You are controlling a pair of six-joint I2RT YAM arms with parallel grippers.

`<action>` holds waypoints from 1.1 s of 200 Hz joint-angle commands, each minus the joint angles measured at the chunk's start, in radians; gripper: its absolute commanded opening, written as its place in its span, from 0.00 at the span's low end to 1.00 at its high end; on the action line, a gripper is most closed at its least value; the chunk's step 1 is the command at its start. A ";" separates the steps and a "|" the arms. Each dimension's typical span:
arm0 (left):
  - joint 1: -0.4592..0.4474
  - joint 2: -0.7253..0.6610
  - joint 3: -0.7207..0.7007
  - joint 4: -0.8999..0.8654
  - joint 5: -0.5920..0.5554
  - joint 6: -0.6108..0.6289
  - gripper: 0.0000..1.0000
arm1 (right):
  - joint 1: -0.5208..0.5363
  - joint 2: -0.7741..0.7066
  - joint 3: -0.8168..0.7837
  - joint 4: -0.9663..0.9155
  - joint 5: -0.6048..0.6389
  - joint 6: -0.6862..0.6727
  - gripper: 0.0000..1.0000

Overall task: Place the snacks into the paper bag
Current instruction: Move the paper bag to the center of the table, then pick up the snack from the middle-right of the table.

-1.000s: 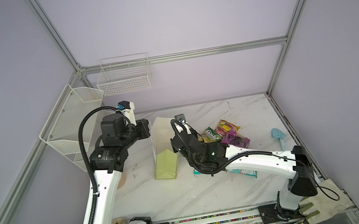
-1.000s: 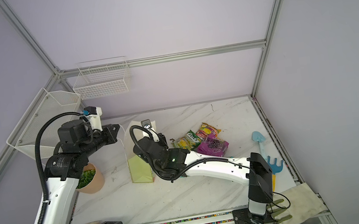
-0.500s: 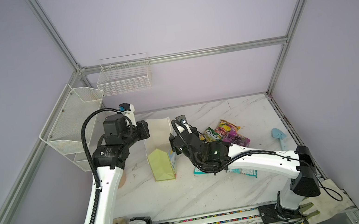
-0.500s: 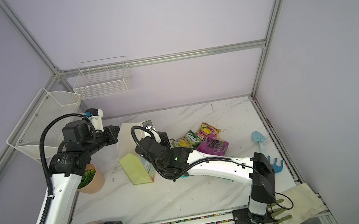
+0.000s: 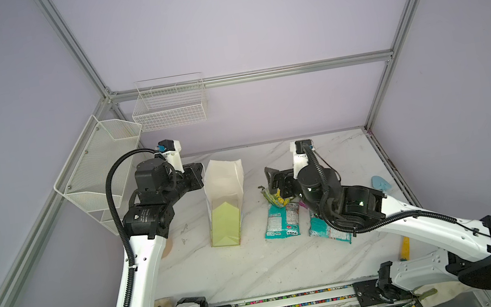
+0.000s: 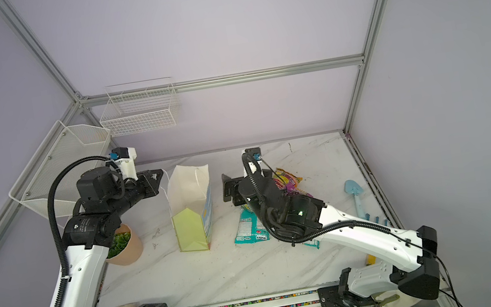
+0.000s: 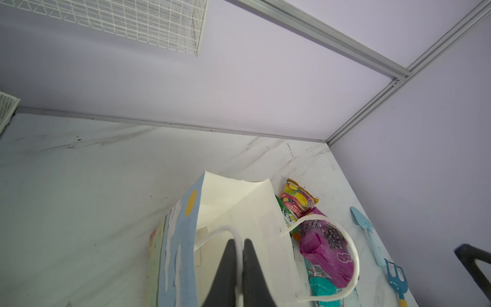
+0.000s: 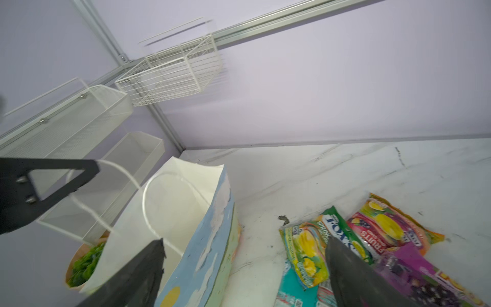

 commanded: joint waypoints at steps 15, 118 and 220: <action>0.006 0.000 0.013 0.069 0.135 -0.041 0.07 | -0.162 0.027 -0.056 -0.122 -0.140 0.004 0.95; 0.005 -0.028 -0.079 0.133 0.207 -0.102 0.05 | -0.204 0.390 -0.024 -0.360 -0.049 -0.058 0.86; 0.005 -0.032 -0.108 0.156 0.212 -0.120 0.04 | -0.222 0.495 -0.086 -0.455 0.000 0.021 0.78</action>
